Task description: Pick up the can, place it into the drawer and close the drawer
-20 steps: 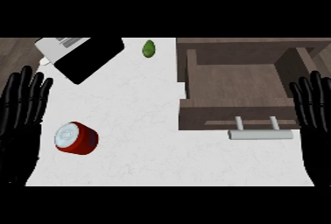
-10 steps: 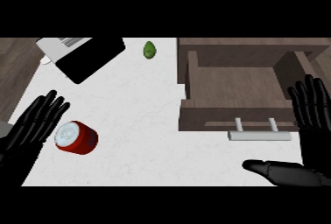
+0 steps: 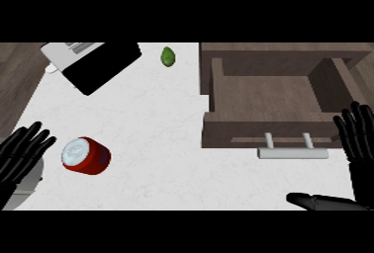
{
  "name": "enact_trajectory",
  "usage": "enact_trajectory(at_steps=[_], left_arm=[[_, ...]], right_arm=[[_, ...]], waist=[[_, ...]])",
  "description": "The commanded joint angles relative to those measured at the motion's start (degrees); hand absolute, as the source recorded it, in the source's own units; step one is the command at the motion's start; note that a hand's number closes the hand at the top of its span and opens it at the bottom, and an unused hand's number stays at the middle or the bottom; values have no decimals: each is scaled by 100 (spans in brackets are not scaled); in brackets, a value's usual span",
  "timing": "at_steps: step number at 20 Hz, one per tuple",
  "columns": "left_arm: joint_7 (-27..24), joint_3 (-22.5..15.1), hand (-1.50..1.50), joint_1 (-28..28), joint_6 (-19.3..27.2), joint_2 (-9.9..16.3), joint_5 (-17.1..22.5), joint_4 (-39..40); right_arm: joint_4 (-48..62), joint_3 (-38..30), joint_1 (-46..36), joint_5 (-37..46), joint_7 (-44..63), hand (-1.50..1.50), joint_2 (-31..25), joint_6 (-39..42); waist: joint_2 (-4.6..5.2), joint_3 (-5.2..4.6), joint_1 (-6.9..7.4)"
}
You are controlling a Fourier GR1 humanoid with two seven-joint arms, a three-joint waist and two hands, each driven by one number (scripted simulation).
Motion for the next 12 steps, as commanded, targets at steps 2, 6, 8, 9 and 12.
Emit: enact_trajectory(at_steps=[2, 6, 8, 9, 12], left_arm=[[564, 497, -150, 397, -107, 55, 694, -504], [447, 592, -150, -399, -141, -19, 443, 624], [624, 1028, -150, -205, -404, 165, 844, 476], [701, 437, -150, -341, 10, -284, 183, 250], [635, 817, -150, -212, -331, -188, 348, 436]], right_arm=[[-184, -321, 169, -299, 135, -150, -187, 235], [10, -545, 306, -506, -310, -150, -225, 453], [-238, -391, 261, -346, -52, -150, -103, 322], [236, -694, -49, -532, -93, -150, -280, 414], [-79, -579, 543, -444, -334, -150, -175, 611]], waist=[[-5, 0, 11], [5, -1, -44], [0, -2, -19], [5, -1, -20], [0, -1, -19]])
